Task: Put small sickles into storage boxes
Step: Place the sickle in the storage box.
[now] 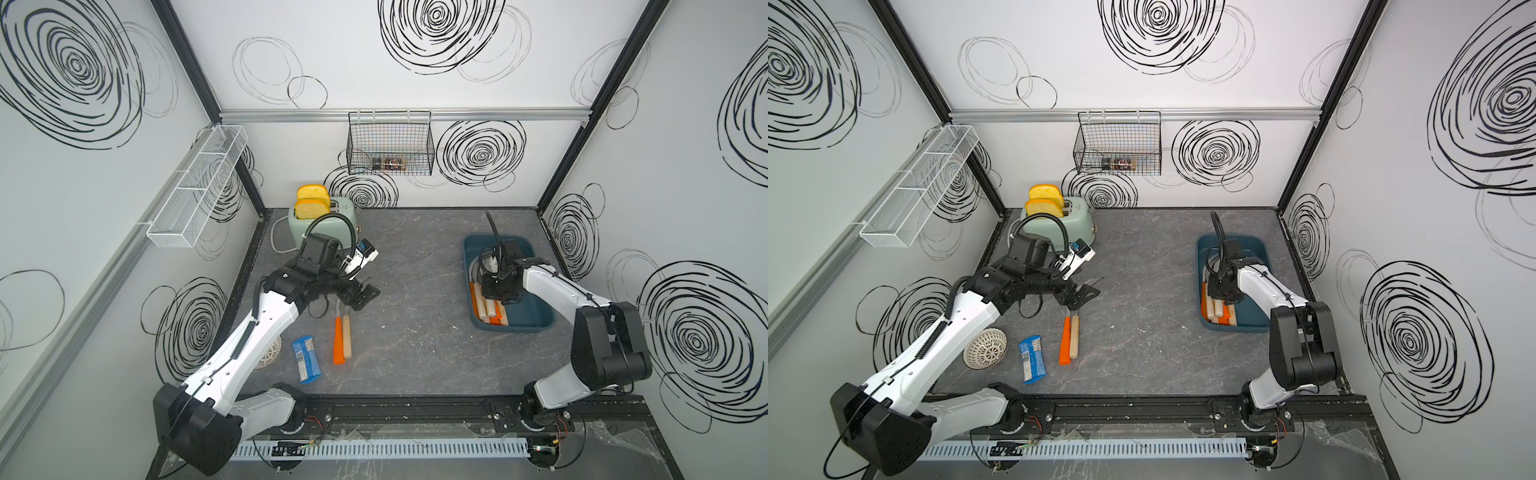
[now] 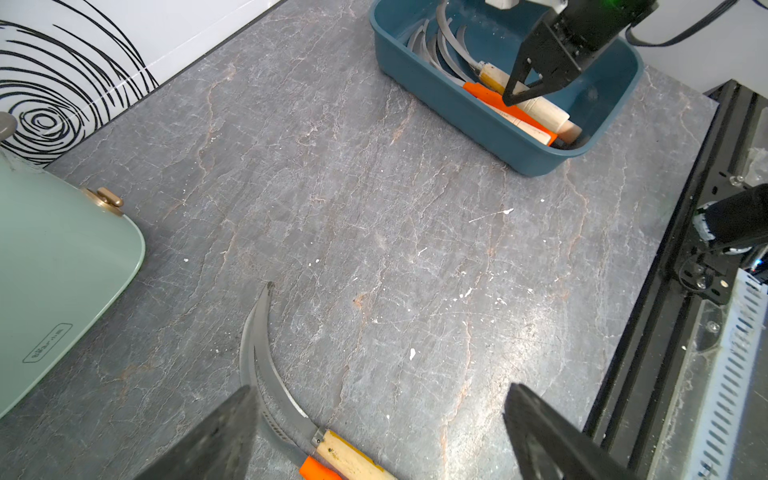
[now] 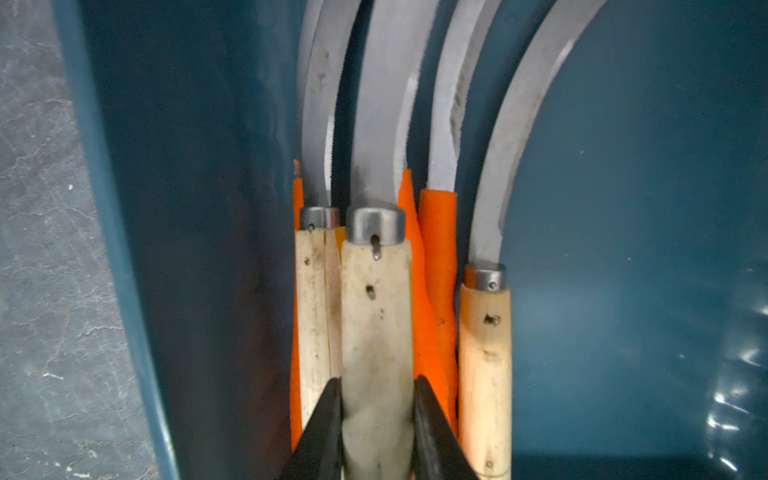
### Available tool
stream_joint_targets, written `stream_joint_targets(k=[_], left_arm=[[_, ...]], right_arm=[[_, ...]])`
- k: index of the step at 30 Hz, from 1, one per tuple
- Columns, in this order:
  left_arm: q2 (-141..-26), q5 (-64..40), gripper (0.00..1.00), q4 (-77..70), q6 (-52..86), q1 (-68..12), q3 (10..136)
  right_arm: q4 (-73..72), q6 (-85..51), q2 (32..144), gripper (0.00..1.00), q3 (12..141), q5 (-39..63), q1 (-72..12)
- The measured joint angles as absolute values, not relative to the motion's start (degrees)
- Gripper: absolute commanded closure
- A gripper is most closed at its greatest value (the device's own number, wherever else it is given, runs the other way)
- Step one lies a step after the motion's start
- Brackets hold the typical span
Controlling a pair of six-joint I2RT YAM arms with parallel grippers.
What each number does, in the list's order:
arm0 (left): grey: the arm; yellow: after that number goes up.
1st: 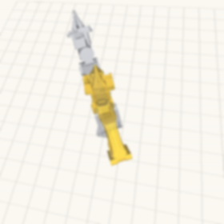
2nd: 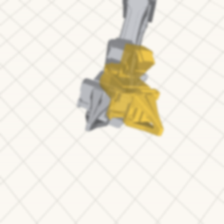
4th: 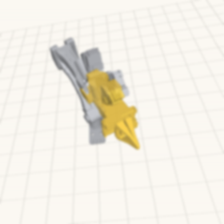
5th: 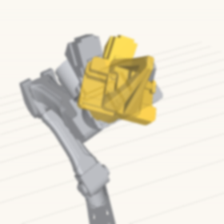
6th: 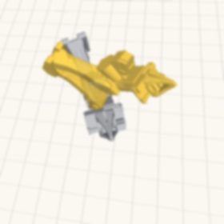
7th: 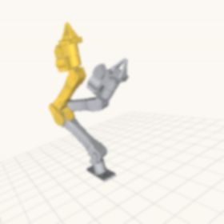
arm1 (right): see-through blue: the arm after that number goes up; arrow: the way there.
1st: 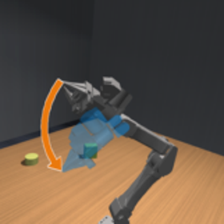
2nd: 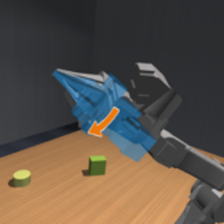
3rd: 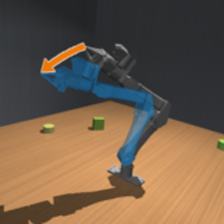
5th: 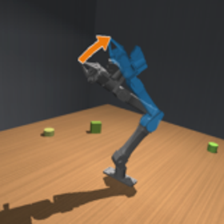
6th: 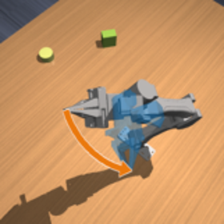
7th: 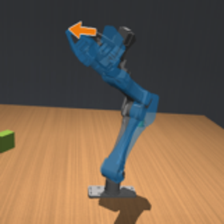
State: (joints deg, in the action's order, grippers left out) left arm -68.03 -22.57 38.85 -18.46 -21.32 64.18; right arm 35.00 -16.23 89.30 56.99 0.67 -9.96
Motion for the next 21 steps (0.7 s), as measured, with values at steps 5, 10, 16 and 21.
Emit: stream_joint_targets(k=[5,10,16,21], left_arm=[[-68.16,-22.68,0.04,38.83,-18.46,-21.32,64.18],[-68.27,-22.72,0.04,38.83,-18.46,-21.34,64.2],[-68.55,-22.72,0.04,38.85,-18.46,-21.32,64.18],[-68.58,-22.68,0.04,38.83,-18.46,-21.32,64.18]], right_arm=[[34.74,-16.21,89.97,0.88,56.71,0.67,-9.96],[34.39,-16.23,90.48,0.85,56.6,0.62,-10.02],[34.06,-16.23,90.72,0.81,56.6,0.23,-10.46],[34.06,-16.23,90.72,0.77,56.6,-0.4,-10.76]])
